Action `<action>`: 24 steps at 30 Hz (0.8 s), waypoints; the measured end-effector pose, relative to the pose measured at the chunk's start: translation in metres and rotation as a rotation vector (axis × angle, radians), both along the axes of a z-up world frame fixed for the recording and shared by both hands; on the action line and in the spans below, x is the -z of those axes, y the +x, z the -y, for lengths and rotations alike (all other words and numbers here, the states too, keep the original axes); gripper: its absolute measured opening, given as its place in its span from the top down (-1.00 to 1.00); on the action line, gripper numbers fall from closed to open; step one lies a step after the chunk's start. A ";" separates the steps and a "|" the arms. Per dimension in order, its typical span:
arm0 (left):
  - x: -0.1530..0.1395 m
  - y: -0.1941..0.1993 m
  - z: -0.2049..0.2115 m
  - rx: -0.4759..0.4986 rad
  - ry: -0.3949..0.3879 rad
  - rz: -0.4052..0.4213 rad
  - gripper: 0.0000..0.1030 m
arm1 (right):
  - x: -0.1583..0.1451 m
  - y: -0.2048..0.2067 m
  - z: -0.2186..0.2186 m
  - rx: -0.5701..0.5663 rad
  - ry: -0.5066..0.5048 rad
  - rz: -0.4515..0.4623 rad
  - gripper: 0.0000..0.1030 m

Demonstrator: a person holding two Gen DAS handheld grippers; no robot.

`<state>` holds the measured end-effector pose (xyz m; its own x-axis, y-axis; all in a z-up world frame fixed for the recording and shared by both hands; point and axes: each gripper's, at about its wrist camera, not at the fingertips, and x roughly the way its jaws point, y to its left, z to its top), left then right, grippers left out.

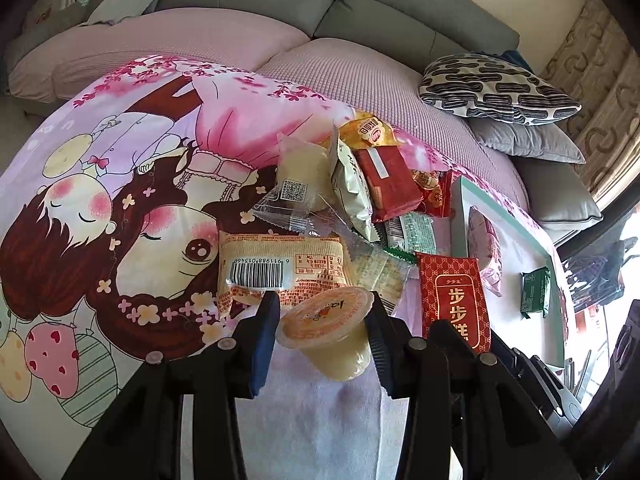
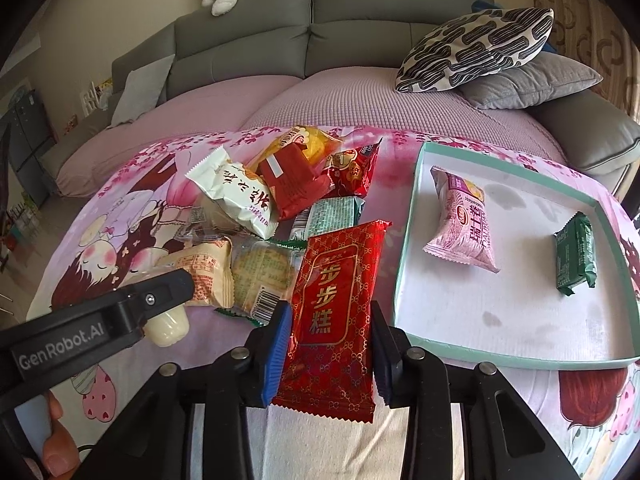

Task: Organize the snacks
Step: 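Lift the pudding cup with the left gripper while the right lifts the red pack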

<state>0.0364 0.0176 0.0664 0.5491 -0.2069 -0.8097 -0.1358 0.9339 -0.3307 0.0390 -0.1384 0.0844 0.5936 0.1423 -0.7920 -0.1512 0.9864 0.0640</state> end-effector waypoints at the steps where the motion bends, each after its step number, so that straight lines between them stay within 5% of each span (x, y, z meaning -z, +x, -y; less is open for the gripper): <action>1: 0.000 0.000 0.001 0.001 0.001 0.000 0.14 | 0.000 0.000 0.000 -0.001 0.002 0.000 0.26; 2: 0.000 0.000 0.001 0.002 0.002 0.000 0.14 | -0.001 0.000 0.001 0.000 0.006 0.001 0.29; 4: 0.000 0.001 0.002 0.004 0.004 -0.001 0.14 | -0.002 0.000 0.003 0.004 0.015 0.002 0.76; 24: -0.002 0.000 0.006 0.010 0.005 0.008 0.14 | -0.012 -0.005 0.011 0.011 0.063 0.031 0.80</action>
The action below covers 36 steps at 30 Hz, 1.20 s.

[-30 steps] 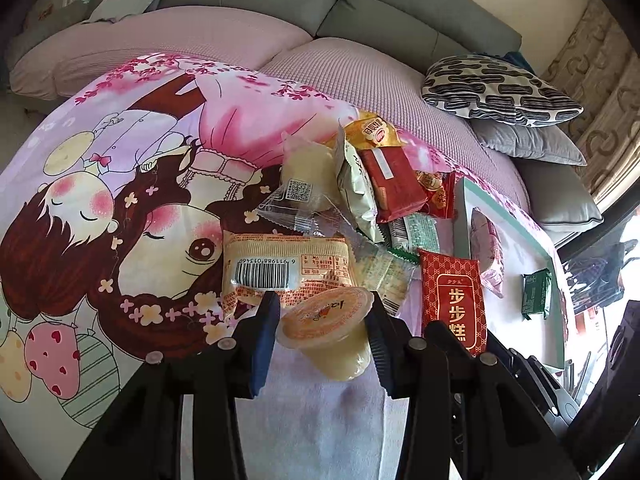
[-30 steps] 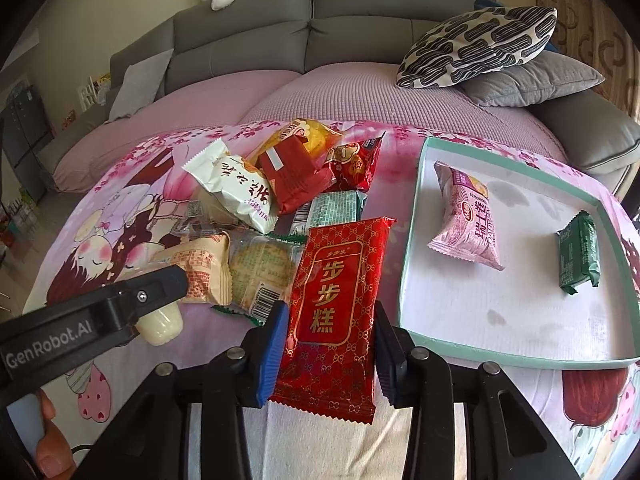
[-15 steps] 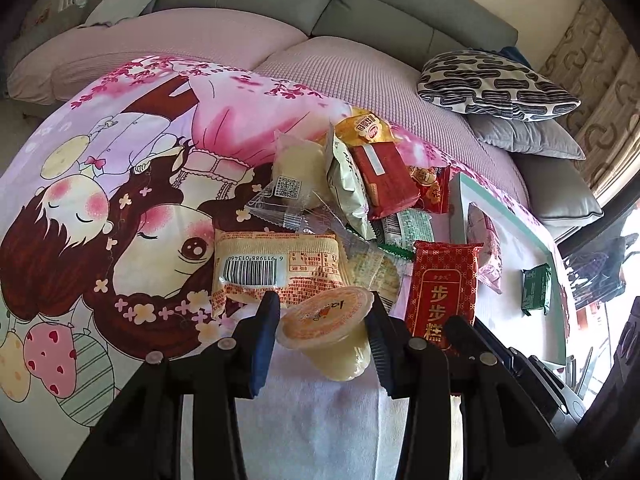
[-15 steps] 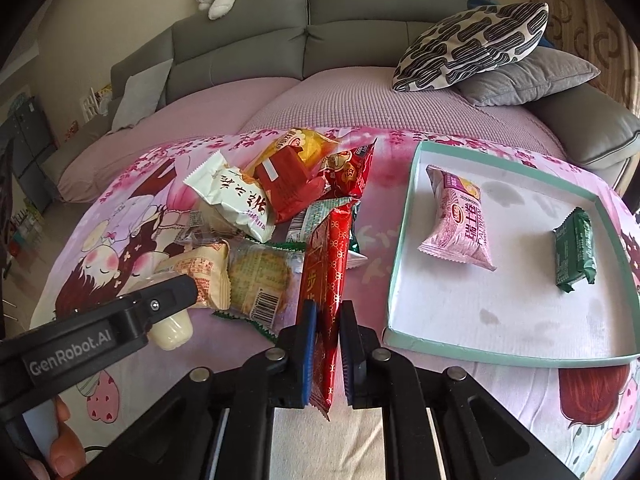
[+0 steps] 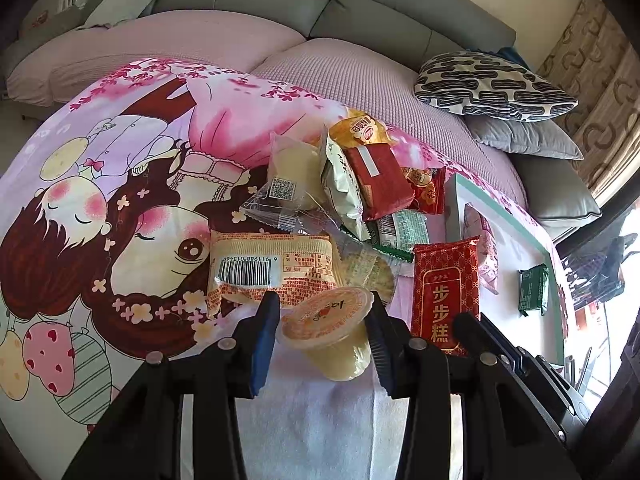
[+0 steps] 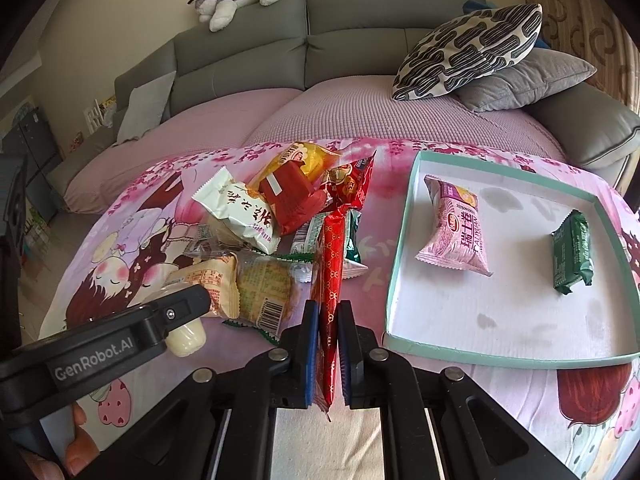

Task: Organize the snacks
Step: 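Lift the pudding cup with the left gripper while the right lifts the red pack, then carry the cup and red pack into the tray and open both grippers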

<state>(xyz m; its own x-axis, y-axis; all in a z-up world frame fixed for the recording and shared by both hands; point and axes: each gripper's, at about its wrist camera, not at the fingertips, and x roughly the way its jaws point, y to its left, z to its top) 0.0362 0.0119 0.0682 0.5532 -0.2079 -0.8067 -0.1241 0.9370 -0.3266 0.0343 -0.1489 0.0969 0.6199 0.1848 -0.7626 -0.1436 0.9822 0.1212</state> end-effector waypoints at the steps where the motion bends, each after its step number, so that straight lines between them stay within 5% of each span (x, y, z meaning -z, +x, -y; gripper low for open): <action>1: -0.001 0.000 0.000 -0.001 0.001 0.004 0.14 | -0.002 -0.001 0.000 -0.001 0.003 0.005 0.80; 36: -0.042 0.004 0.067 0.088 0.023 0.112 0.14 | -0.057 -0.023 0.071 0.104 0.106 0.192 0.82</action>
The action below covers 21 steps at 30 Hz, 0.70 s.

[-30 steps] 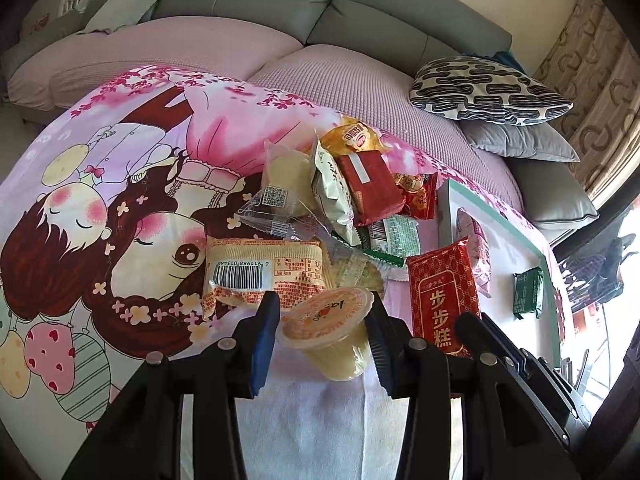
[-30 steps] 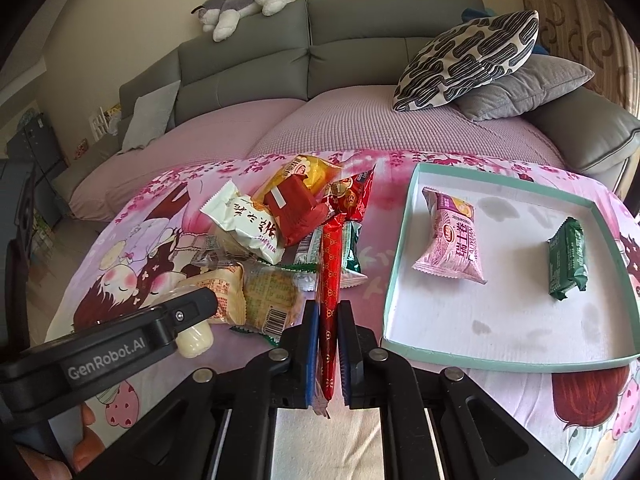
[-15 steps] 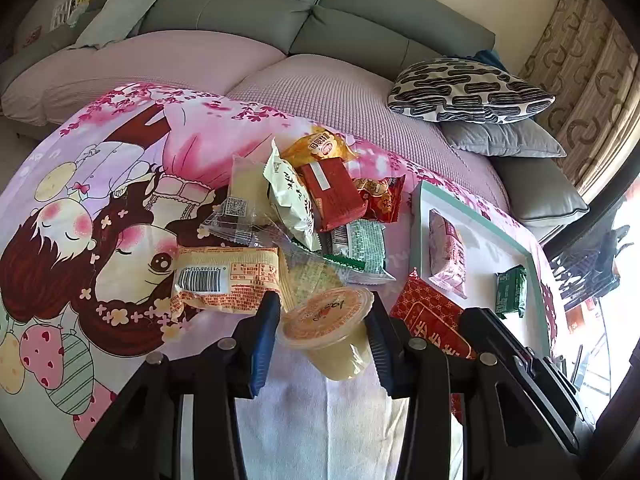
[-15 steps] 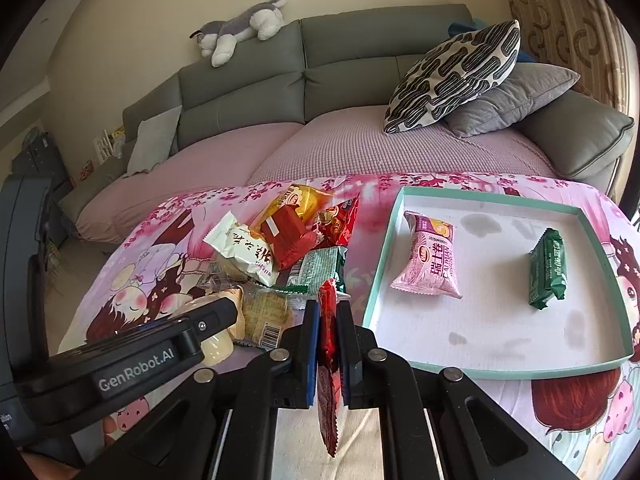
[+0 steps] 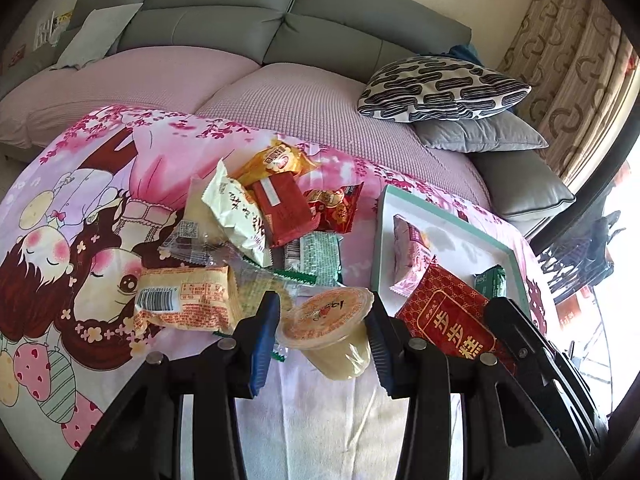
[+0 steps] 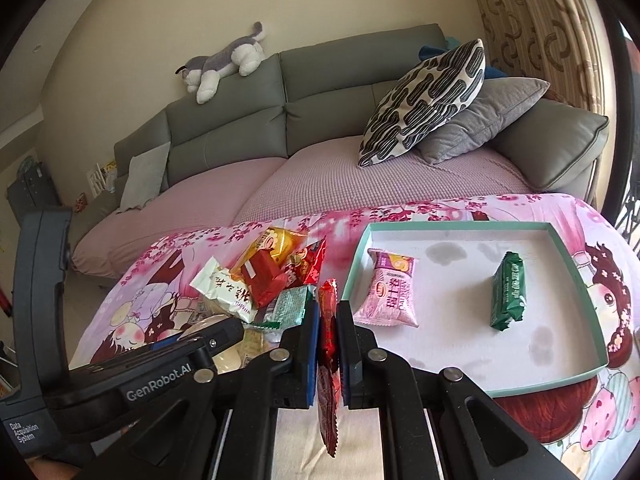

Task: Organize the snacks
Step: 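Carry the cup and red pack into the tray and open both grippers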

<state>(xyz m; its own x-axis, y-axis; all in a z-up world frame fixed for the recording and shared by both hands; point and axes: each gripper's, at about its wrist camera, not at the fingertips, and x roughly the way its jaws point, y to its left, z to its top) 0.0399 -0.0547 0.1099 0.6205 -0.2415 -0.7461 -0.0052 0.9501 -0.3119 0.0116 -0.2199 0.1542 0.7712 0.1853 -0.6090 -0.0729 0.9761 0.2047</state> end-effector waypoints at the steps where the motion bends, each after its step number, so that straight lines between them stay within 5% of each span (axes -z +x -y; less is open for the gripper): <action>1: -0.002 0.002 0.004 0.006 0.001 0.004 0.14 | -0.001 0.001 0.006 0.015 0.003 0.002 0.82; 21: 0.012 0.043 0.106 0.188 0.104 0.024 0.14 | 0.008 0.015 0.103 0.236 0.015 0.007 0.84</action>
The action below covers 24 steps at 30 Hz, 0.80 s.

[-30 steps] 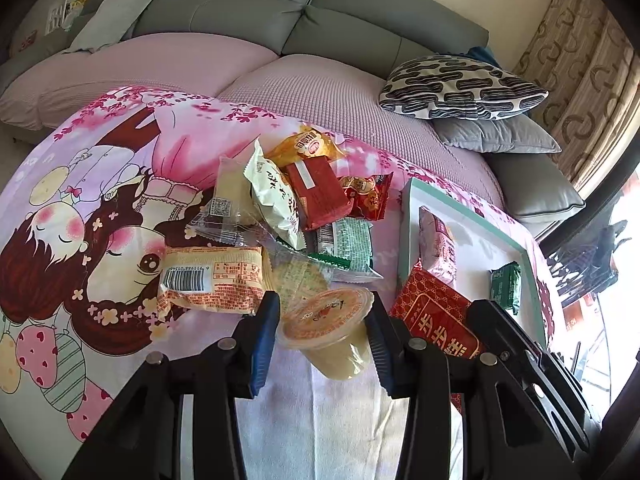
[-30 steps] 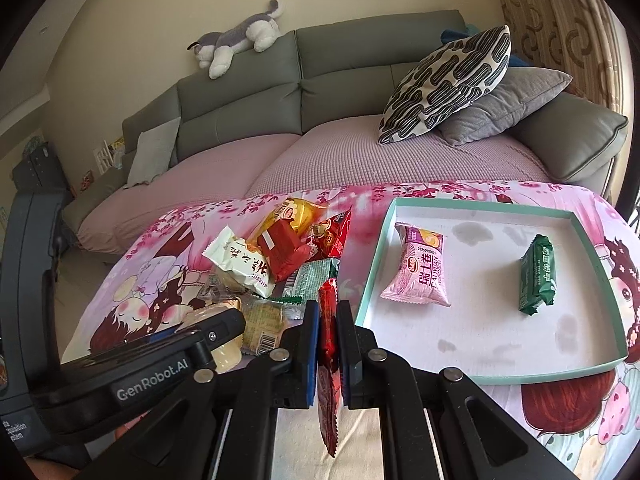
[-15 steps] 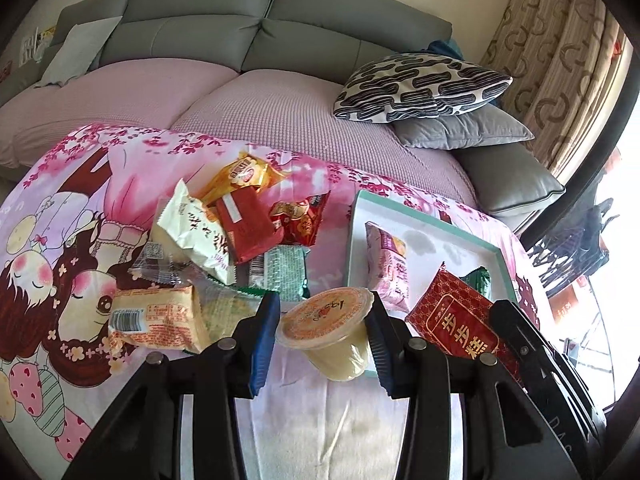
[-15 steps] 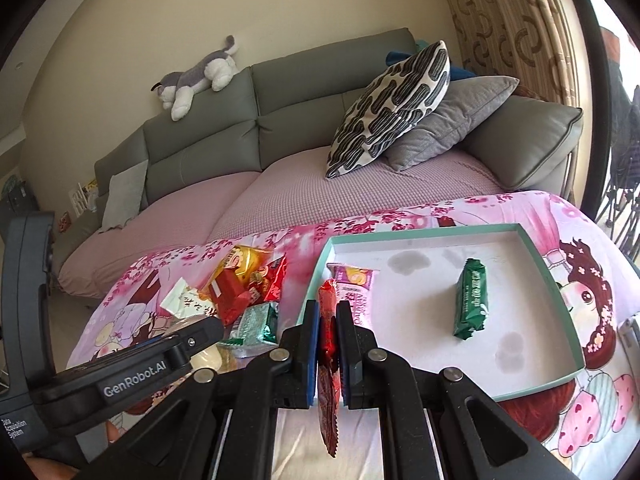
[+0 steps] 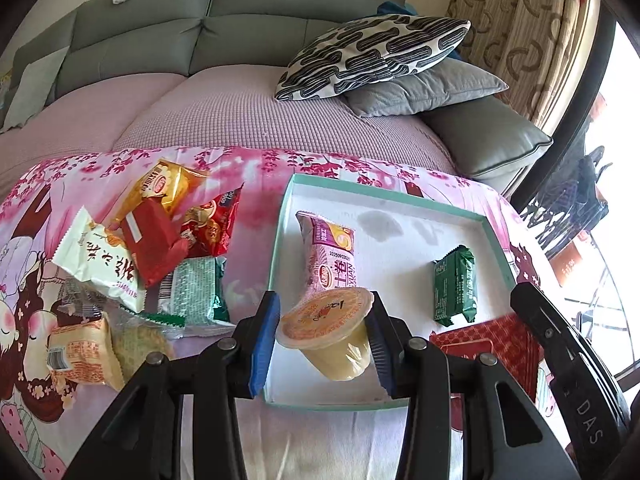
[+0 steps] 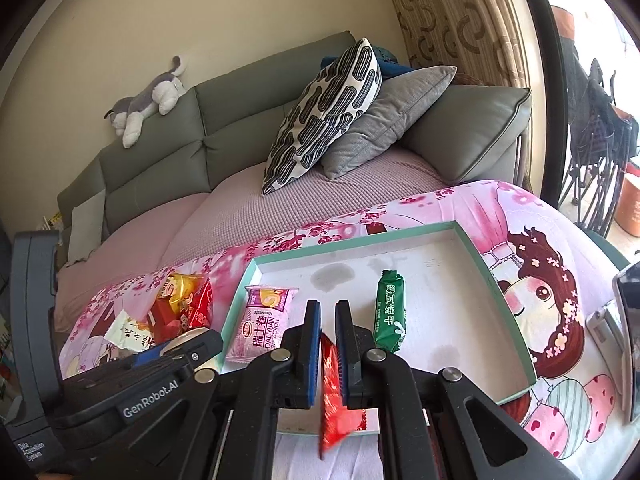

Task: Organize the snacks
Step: 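Carry the cup and red pack into the tray and open both grippers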

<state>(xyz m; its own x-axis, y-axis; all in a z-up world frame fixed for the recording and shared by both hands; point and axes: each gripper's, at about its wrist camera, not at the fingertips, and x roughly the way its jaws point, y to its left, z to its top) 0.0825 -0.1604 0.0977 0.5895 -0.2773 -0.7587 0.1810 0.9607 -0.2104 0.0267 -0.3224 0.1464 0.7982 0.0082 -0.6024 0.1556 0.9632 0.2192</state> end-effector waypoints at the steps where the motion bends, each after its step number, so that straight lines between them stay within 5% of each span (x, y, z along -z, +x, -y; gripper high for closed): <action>1: 0.003 0.002 0.004 0.005 0.011 -0.008 0.14 | 0.002 0.002 0.001 0.000 0.001 -0.006 0.84; 18: 0.042 0.017 0.030 0.042 0.085 -0.085 0.13 | 0.028 0.004 0.053 0.141 0.034 -0.071 0.79; 24: 0.047 0.019 0.033 0.049 0.103 -0.096 0.13 | 0.037 0.006 0.064 0.171 0.015 -0.112 0.57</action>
<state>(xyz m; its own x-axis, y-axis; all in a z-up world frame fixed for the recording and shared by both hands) 0.1014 -0.1935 0.0506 0.5004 -0.2212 -0.8371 0.2117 0.9687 -0.1294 0.0325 -0.3860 0.1091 0.7166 -0.1119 -0.6884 0.3405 0.9175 0.2053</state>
